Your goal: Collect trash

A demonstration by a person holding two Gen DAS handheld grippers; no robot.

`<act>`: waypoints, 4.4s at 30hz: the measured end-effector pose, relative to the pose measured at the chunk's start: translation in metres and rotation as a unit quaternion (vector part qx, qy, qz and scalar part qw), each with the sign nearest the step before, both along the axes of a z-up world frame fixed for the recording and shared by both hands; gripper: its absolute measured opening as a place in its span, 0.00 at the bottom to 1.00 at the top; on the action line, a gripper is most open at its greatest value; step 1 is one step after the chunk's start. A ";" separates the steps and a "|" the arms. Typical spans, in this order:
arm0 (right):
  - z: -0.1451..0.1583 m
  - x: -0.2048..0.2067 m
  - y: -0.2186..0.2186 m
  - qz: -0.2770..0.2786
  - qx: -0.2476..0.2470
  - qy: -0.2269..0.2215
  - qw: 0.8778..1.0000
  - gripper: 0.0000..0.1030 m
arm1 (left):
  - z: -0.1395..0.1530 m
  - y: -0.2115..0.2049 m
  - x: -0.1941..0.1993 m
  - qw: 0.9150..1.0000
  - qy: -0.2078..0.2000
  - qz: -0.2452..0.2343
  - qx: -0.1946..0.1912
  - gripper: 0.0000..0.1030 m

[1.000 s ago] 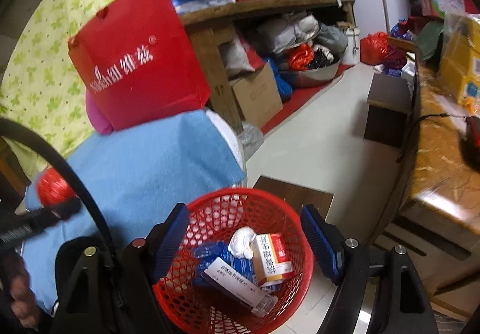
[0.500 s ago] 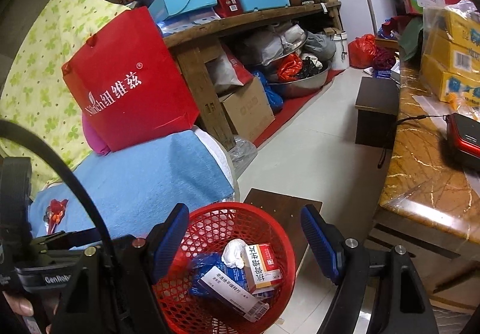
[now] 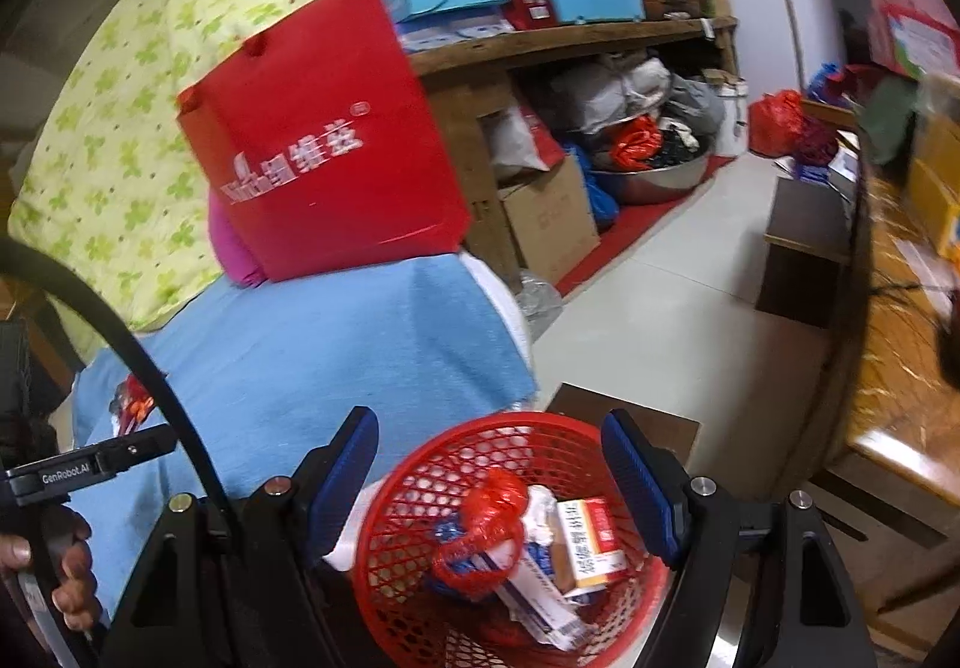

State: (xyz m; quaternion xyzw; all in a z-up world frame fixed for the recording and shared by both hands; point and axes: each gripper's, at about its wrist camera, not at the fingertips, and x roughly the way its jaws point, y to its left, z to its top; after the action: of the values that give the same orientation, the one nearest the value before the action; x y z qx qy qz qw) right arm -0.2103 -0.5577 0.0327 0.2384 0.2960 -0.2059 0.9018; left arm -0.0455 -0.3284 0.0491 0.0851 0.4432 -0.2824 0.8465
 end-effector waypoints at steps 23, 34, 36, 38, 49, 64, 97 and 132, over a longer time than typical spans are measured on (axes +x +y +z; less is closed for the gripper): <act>0.041 0.179 0.207 0.284 -0.052 -0.018 0.957 0.77 | -0.028 0.208 0.063 0.976 -0.017 0.218 0.022 0.81; 0.025 0.240 0.297 0.388 -0.062 -0.011 0.919 0.77 | -0.060 0.285 0.119 0.946 -0.006 0.325 0.016 0.81; 0.019 0.250 0.305 0.398 -0.058 0.000 0.915 0.77 | -0.067 0.298 0.125 0.938 -0.003 0.347 0.005 0.81; 0.013 0.261 0.310 0.404 -0.053 0.011 0.913 0.77 | -0.074 0.304 0.128 0.932 0.005 0.363 0.005 0.81; 0.004 0.383 0.341 0.413 -0.032 0.032 0.910 0.77 | -0.081 0.301 0.127 0.935 0.016 0.354 -0.006 0.81; -0.050 0.488 0.367 0.405 -0.024 0.100 0.909 0.35 | -0.082 0.299 0.133 0.938 0.015 0.347 -0.011 0.81; -0.032 0.334 0.263 0.351 -0.047 0.062 0.933 0.79 | -0.083 0.276 0.121 0.941 -0.025 0.335 0.031 0.81; -0.058 0.348 0.249 0.338 0.039 0.059 0.938 0.33 | -0.058 0.224 0.193 0.966 0.002 0.257 0.032 0.26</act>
State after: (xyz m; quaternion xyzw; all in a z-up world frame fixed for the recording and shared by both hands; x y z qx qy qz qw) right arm 0.1374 -0.3090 -0.0257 0.1463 0.4196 0.1094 0.8891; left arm 0.1479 -0.1041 -0.0086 -0.0054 0.4607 -0.0417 0.8866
